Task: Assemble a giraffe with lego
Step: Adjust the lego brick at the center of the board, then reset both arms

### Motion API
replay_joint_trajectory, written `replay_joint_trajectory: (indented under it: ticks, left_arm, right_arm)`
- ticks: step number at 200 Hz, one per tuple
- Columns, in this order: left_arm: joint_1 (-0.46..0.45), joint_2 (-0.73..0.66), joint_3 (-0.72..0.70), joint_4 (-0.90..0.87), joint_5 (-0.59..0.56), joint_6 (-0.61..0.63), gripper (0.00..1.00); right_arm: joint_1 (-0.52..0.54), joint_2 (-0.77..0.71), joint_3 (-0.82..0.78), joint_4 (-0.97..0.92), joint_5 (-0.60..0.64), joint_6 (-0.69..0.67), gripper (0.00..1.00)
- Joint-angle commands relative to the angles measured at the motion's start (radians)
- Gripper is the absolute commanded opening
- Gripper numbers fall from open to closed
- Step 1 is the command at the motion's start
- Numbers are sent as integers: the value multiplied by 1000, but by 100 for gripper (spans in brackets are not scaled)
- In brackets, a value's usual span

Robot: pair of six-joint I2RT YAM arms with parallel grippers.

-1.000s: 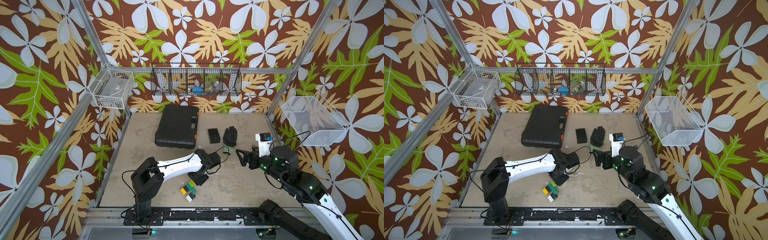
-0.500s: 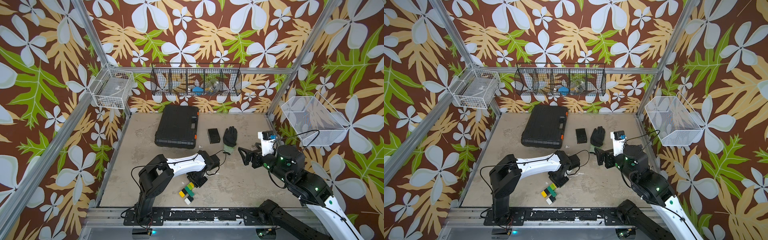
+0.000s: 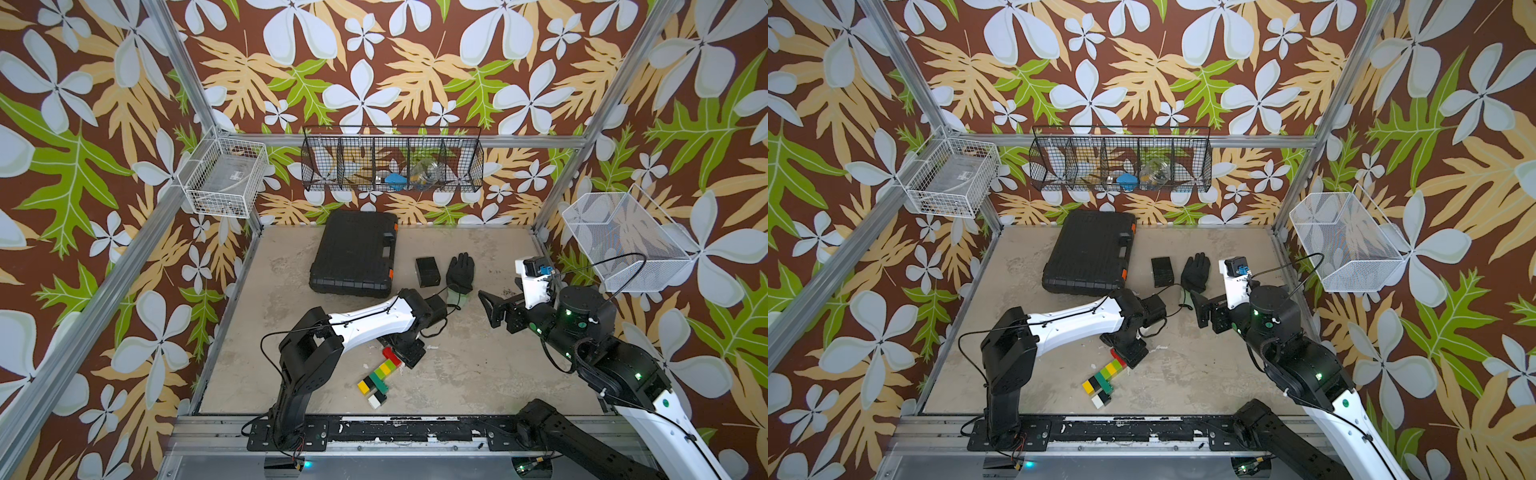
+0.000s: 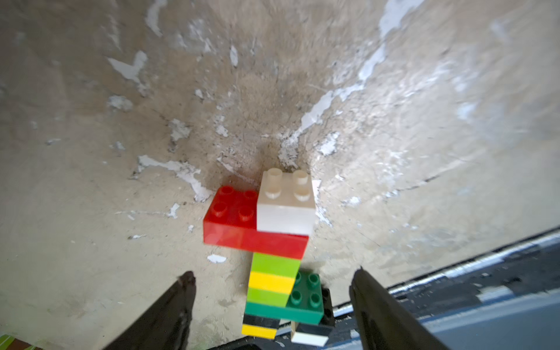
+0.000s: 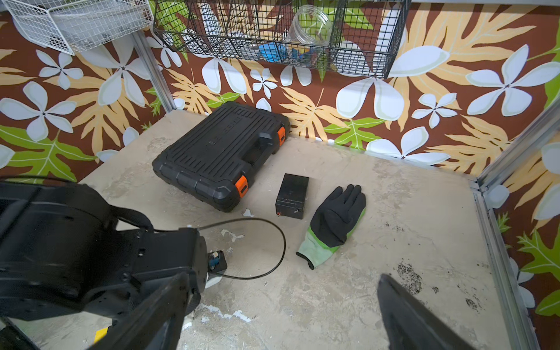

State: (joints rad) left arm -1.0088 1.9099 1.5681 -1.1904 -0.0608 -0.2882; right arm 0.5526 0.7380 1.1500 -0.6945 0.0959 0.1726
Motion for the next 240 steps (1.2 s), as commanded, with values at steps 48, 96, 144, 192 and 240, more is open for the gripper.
replay_joint_trajectory:
  ticks: [48,96,144,192,240]
  left_arm:
    - [120,-313,-56,254,-191,-193,91]
    - [385,-650,-395,649,-244,-229,100]
    - [613,-740,-615,891,-321,-124,100]
    - [690,-851,-1011,1453,-364,119,100]
    - [780,-751,-1208,1782,-445,147,100]
  right_arm:
    - [-58,109,-54,-8,-167,77,100]
    - [-282,129,-224,174,-189,87,100]
    - [-416,-21,-570,619,-83,-47,100]
    - [-505,-4,-929,1113,-125,-151,100]
    - [-558,272,-1047,1537,-121,-121,100]
